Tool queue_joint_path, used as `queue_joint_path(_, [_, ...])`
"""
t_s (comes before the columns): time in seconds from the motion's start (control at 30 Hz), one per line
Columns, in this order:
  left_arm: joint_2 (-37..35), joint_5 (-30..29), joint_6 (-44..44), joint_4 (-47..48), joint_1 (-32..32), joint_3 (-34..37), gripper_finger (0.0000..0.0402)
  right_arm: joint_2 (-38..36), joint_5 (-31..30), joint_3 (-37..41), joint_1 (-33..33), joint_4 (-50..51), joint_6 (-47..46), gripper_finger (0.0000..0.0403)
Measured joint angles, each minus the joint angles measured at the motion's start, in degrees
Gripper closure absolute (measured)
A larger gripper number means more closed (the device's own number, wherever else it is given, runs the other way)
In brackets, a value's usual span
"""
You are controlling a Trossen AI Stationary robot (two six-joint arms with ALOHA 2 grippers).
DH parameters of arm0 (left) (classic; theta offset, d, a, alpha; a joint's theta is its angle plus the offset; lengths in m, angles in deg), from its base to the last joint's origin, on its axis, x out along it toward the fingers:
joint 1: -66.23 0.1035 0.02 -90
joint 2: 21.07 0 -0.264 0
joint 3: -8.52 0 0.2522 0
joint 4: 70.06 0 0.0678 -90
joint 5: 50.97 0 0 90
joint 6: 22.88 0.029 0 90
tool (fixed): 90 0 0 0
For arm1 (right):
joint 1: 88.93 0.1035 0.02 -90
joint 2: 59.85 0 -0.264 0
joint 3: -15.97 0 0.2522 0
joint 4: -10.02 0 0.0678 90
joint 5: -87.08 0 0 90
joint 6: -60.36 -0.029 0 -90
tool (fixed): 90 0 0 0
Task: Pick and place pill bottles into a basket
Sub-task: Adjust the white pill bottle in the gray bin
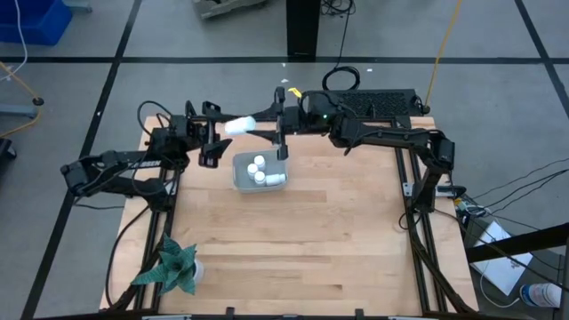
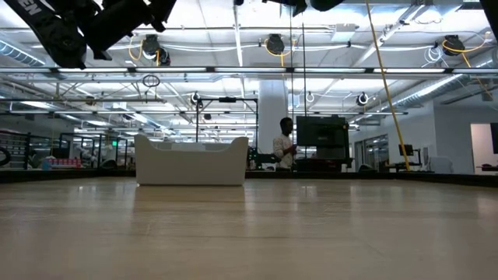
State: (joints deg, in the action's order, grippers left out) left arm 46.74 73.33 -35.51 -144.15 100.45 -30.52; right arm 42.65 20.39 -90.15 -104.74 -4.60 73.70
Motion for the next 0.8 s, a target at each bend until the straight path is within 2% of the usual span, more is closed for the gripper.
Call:
queue_joint_path(0.13, [0.00, 1.40, -2.02, -0.02, 1.27, 0.00, 0.0059, -2.09, -0.72, -0.02, -0.81, 3.28, 1.03, 0.0267])
queue_joint_path(0.3, [0.00, 3.62, -4.62, 0.10, 2.94, 0.02, 0.0042, -4.28, -3.97, -0.02, -1.01, 11.71, 4.28, 0.0267])
queue_joint_path(0.5, [0.00, 7.36, -8.04, 1.41, 5.92, 0.04, 0.0045, -5.40, -8.54, -0.04, -1.14, 24.30, 7.06, 0.0267])
queue_joint_path(0.8, [0.00, 8.83, -11.31, 4.89, 10.33, 0.04, 0.0044, -5.48, -9.96, 0.86, -1.12, 34.71, 6.10, 0.0267])
